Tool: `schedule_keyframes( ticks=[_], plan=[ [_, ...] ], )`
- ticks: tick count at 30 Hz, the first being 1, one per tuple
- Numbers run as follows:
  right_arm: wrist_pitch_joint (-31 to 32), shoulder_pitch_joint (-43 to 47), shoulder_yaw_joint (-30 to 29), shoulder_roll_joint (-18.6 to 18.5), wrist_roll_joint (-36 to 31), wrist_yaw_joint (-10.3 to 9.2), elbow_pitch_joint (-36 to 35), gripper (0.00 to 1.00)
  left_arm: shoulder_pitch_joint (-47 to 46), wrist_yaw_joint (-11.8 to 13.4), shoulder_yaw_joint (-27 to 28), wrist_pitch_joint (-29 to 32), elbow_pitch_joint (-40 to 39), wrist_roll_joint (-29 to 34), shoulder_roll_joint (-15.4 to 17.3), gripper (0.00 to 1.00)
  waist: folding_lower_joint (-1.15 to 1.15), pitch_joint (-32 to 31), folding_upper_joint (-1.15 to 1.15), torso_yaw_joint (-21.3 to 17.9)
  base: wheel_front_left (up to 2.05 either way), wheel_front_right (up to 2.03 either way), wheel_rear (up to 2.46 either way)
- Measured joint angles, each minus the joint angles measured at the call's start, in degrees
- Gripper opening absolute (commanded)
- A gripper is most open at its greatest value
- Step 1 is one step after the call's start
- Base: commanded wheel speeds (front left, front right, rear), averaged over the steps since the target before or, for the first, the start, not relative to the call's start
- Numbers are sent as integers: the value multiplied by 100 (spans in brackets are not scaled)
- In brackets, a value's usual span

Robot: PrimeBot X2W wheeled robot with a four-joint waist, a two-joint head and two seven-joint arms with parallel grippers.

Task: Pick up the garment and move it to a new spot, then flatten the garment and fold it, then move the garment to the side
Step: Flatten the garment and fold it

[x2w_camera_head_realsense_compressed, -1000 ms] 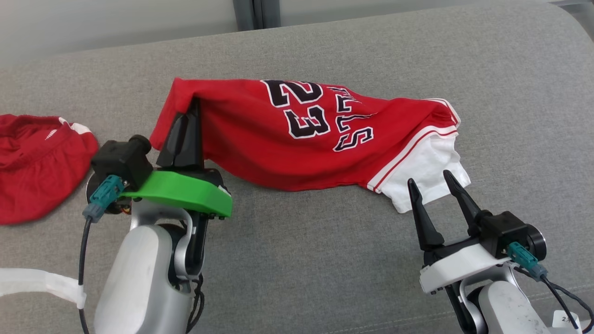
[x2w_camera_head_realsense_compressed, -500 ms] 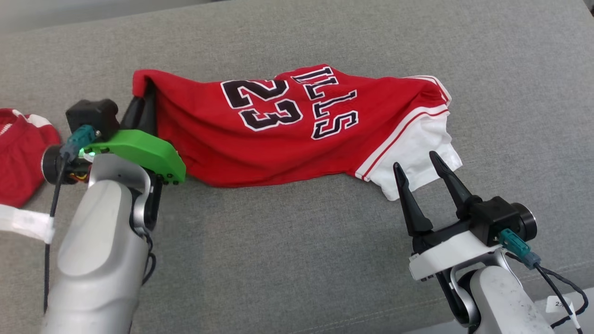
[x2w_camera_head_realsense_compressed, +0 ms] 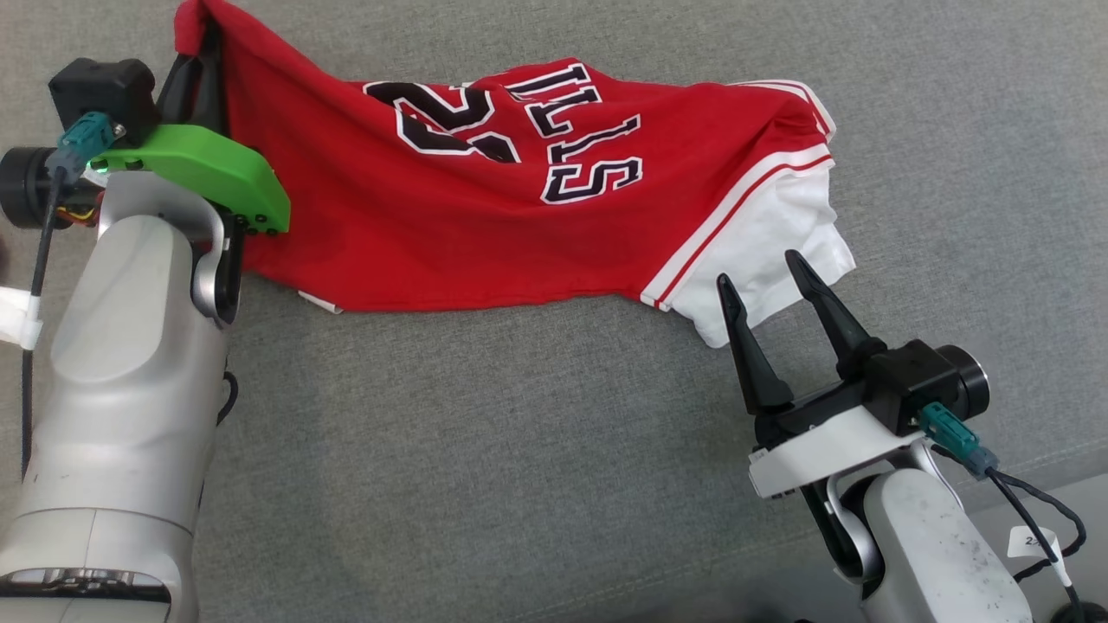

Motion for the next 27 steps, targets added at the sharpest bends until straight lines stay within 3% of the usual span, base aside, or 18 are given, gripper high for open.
schedule_keyframes(
  ticks=[1, 10, 19, 27],
  plan=[
    [0, -25, 11, 0, 0, 0, 25, 100, -78, -16, -8, -33, 89, 0, -42, 100, 0, 19, 0, 13, 0, 0, 0],
    [0, -42, -23, -21, 2, 0, 126, 100, -150, -204, -89, -157, 356, -20, -286, 100, 0, -114, 0, 327, 0, 0, 0],
    [27, 76, -32, -21, 63, 0, 181, 100, 811, -377, 2, -167, -114, -349, -361, 100, -1, -545, 0, 705, 0, 0, 0],
    [24, 179, -23, 26, 116, 0, 169, 100, 1365, -426, -659, 417, -196, -1017, -266, 100, 0, -779, 0, 780, 0, 0, 0]
  ],
)
